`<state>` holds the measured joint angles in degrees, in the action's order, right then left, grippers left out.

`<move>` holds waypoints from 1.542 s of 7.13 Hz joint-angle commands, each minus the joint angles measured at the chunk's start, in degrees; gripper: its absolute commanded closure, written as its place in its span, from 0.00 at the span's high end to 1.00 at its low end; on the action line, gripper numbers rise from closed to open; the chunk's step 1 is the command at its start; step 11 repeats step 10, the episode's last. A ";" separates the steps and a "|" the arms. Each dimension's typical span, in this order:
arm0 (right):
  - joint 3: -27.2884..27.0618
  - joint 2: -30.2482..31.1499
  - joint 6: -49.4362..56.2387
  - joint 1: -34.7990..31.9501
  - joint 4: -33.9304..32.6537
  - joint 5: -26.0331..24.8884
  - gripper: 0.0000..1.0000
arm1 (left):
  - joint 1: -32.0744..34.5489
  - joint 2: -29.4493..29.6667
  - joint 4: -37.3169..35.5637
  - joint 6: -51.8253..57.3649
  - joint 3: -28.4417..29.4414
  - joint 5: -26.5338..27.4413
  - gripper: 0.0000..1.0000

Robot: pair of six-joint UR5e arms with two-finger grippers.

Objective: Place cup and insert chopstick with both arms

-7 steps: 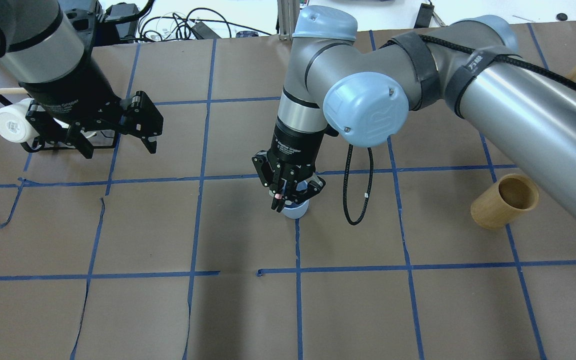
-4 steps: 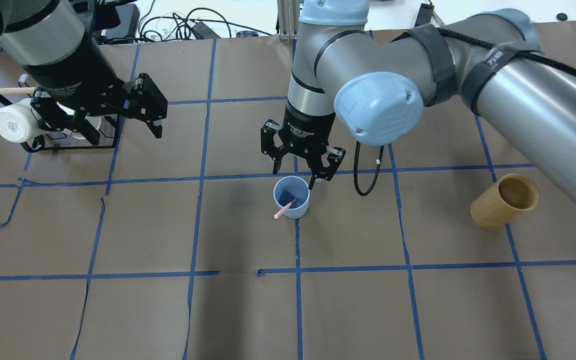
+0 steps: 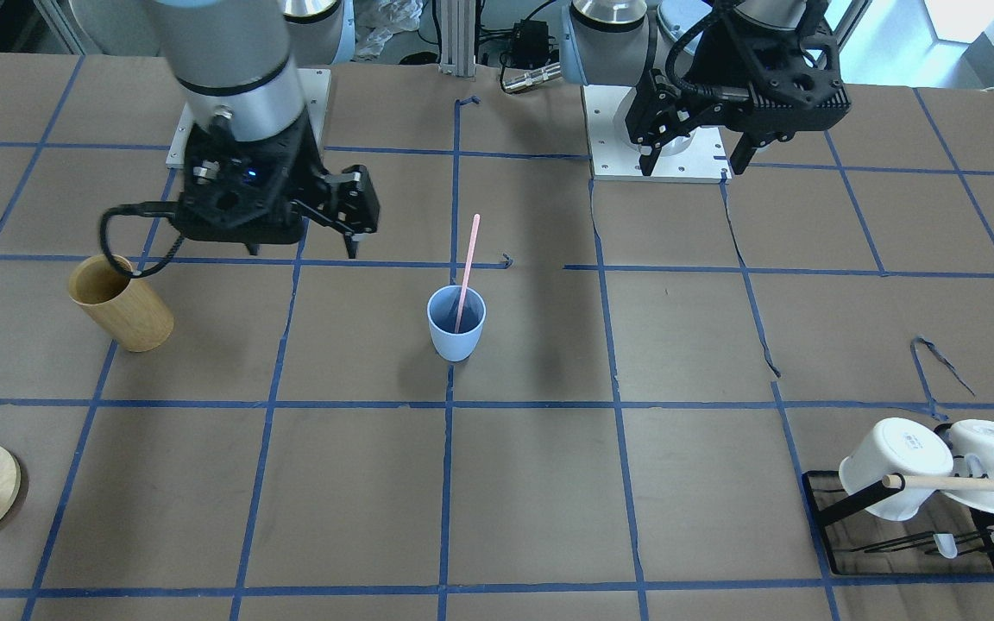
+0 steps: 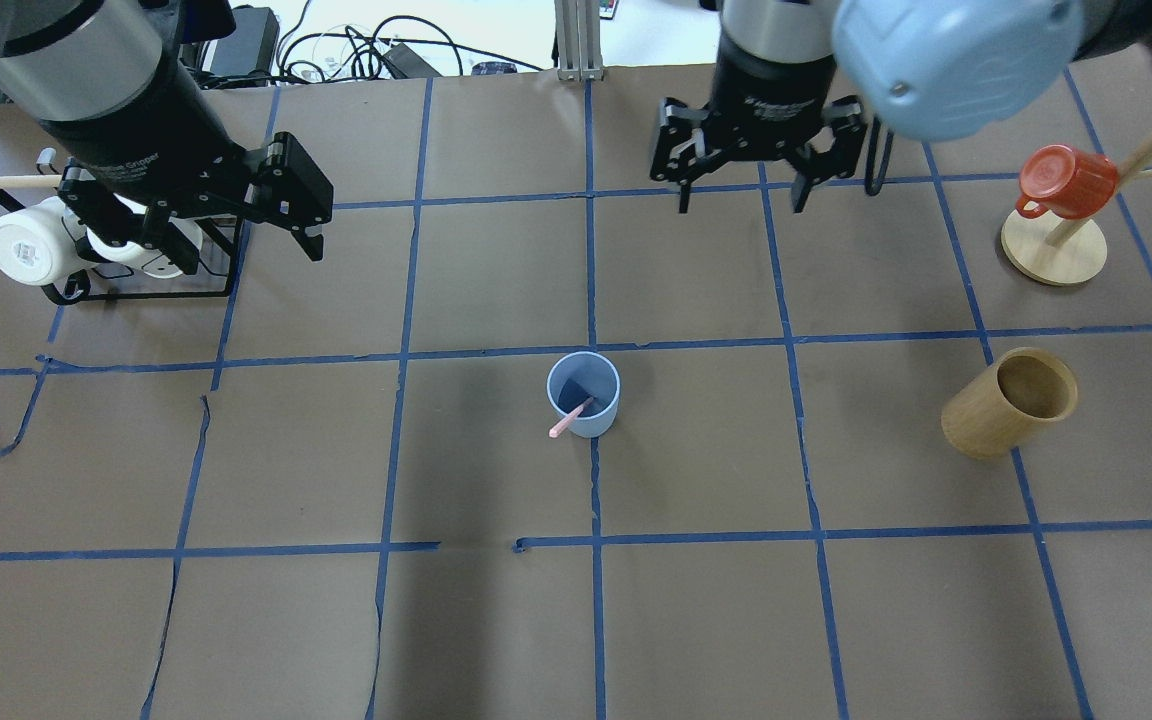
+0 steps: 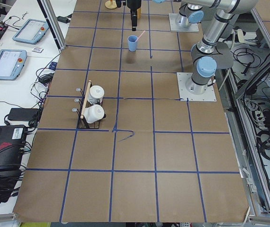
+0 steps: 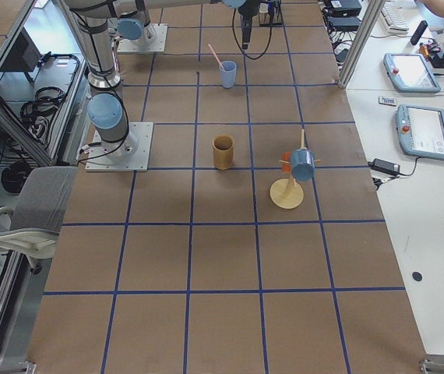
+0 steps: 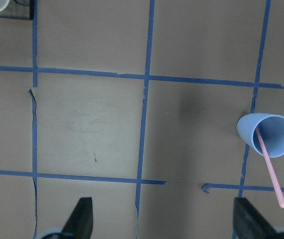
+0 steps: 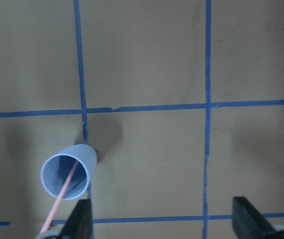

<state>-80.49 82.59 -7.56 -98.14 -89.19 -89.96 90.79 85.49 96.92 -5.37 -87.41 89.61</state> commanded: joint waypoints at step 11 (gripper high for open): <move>-9.42 8.38 14.93 8.31 -7.57 -0.12 1.00 | -0.53 -0.41 -0.07 0.01 -0.04 0.22 1.00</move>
